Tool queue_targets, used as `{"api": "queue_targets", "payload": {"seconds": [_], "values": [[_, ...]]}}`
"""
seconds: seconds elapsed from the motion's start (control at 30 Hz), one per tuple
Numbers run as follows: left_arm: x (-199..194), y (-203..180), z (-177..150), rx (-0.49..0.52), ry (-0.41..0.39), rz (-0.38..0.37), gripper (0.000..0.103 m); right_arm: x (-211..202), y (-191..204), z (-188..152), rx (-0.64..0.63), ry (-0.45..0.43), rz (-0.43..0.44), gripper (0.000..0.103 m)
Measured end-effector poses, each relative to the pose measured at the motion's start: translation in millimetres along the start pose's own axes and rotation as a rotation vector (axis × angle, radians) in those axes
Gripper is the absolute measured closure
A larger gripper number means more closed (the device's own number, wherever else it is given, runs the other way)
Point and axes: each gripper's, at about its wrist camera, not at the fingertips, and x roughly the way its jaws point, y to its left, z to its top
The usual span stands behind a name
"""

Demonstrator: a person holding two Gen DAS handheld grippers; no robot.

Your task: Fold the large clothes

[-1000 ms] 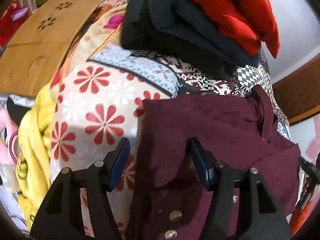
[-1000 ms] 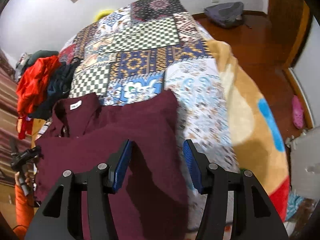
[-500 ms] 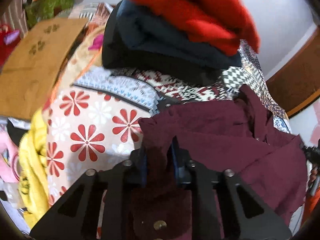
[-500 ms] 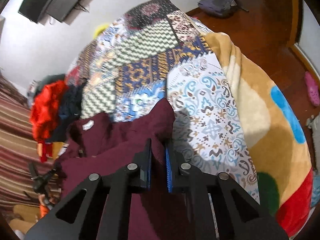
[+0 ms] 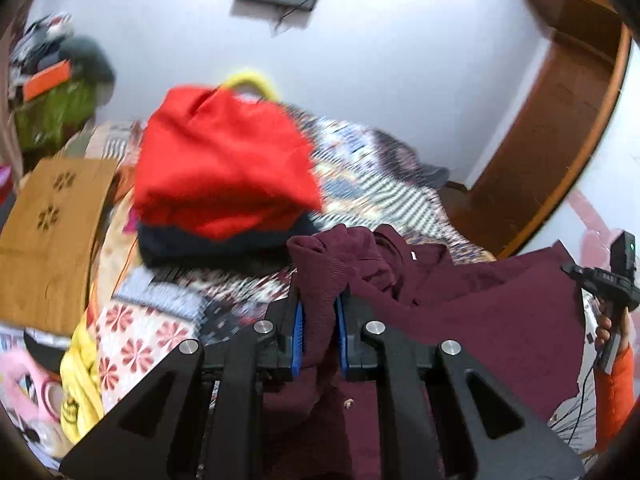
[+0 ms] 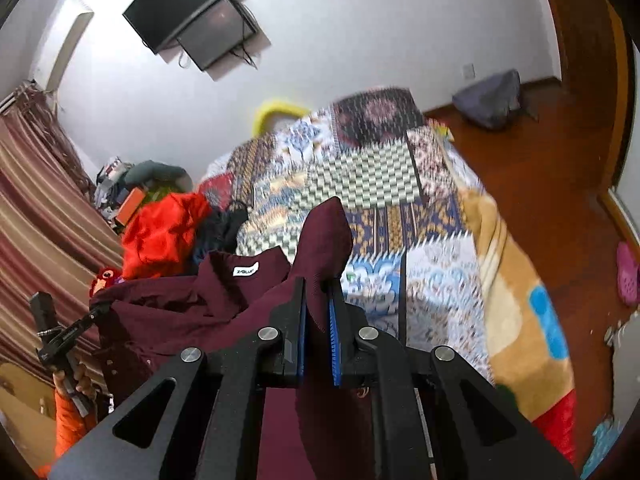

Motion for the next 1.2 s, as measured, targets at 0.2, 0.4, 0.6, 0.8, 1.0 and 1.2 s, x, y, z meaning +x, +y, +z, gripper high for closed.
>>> {"api": "queue_targets", "payload": {"seconds": [0.2,0.4,0.6,0.8,1.0,1.2], "values": [[1.9,-35.5,37.7,0.052,-0.050,-0.032,0.091,-13.5,0.2,32.3,-0.036,-0.071,-0.042,0.095],[53.7,-49.4,66.5,0.081,-0.019,0.023,0.091,15.1,-11.3,67.0,-0.057,-0.082,-0.135,0.095],[141.2,-45.9,68.9,0.148,0.095,0.180,0.090,80.4,-50.6,72.0,-0.011,0.016,-0.259,0.095],[192.3,-37.9,61.3,0.191,0.145,0.296,0.088,126.0,-77.8,54.5,-0.059,0.091,-0.402,0.090],[182.8,-25.0,57.4,0.153,0.155,0.284,0.083,109.6,-82.8,50.9,-0.053,0.083,-0.449,0.087],[148.2,-35.2,59.9,0.177,0.106,0.268,0.058,83.5,-53.2,43.9,-0.148,0.094,-0.463,0.073]]}}
